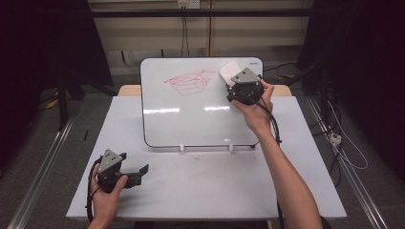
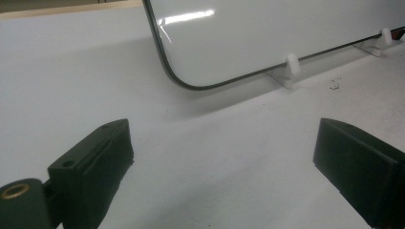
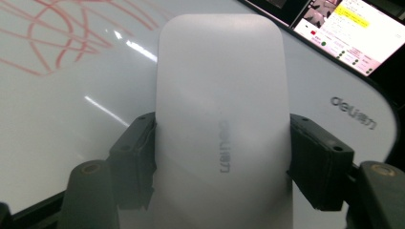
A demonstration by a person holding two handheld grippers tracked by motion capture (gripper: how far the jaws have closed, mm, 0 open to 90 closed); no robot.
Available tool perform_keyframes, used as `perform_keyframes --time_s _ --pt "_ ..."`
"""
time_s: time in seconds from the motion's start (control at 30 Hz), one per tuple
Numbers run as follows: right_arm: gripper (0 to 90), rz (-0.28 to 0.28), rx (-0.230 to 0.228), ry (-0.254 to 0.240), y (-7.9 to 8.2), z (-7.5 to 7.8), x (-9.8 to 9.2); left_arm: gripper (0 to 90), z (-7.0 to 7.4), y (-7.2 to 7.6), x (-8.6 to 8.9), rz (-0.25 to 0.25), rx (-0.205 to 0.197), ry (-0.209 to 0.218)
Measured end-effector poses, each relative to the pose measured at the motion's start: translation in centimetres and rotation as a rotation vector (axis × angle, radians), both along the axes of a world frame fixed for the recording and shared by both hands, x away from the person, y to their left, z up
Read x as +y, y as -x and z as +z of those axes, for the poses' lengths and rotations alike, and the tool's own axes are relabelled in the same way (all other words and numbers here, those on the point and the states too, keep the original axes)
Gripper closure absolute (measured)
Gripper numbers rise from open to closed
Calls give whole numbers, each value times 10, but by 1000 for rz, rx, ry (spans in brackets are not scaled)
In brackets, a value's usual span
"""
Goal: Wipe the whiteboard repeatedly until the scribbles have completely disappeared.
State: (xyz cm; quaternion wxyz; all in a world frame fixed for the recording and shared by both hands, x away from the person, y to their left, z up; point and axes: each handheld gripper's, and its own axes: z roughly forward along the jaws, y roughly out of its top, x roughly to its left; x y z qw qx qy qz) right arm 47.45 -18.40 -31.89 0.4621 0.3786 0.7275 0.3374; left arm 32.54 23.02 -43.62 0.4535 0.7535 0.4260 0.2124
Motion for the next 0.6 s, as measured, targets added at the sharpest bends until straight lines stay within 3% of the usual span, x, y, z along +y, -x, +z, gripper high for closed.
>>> perform_keyframes --time_s 0.23,0.4,0.6 --pt "318 -61 1 -45 -5 8 -18 61 0 0 1 4 -1 2" --pt "318 -73 -2 -36 -5 9 -14 61 0 0 0 2 0 2" --pt "318 -81 3 -63 -4 8 -13 61 1 0 -1 -3 -2 -2"
